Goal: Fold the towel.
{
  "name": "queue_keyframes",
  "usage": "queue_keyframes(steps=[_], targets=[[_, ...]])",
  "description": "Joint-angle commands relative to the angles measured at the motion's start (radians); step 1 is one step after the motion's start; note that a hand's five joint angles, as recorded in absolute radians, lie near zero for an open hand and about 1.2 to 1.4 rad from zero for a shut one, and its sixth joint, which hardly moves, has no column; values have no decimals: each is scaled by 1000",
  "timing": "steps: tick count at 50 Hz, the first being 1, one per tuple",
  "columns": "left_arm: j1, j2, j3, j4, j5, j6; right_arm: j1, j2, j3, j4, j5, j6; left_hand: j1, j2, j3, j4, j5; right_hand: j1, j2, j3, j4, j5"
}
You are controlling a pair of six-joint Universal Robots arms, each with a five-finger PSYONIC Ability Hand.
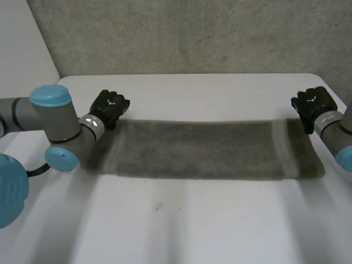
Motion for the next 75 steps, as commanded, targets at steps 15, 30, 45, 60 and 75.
queue_keyframes(steps=[15,30,45,60,75], targets=[[-13,476,-595,14,-16,-171,3,-395,432,86,-17,61,-290,-288,-298,-285,-335,-225,-87,-106,-108,-136],[-15,639,-950,322,-19,-284,-159,-409,660,57,-189,72,-290,-288,-298,-285,-335,158,296,277,275,248],[-9,639,-956,334,-19,-288,-194,-346,673,-73,-204,117,-290,-288,-298,-285,-335,898,1036,1017,1015,987],[-6,657,-970,336,-21,-291,-341,-324,593,-90,-187,72,-290,-288,-298,-285,-335,996,1135,1116,1114,1086],[-3,697,-968,336,-21,-297,-269,-389,401,19,-135,17,-290,-288,-298,-285,-335,996,1135,1116,1114,1086]])
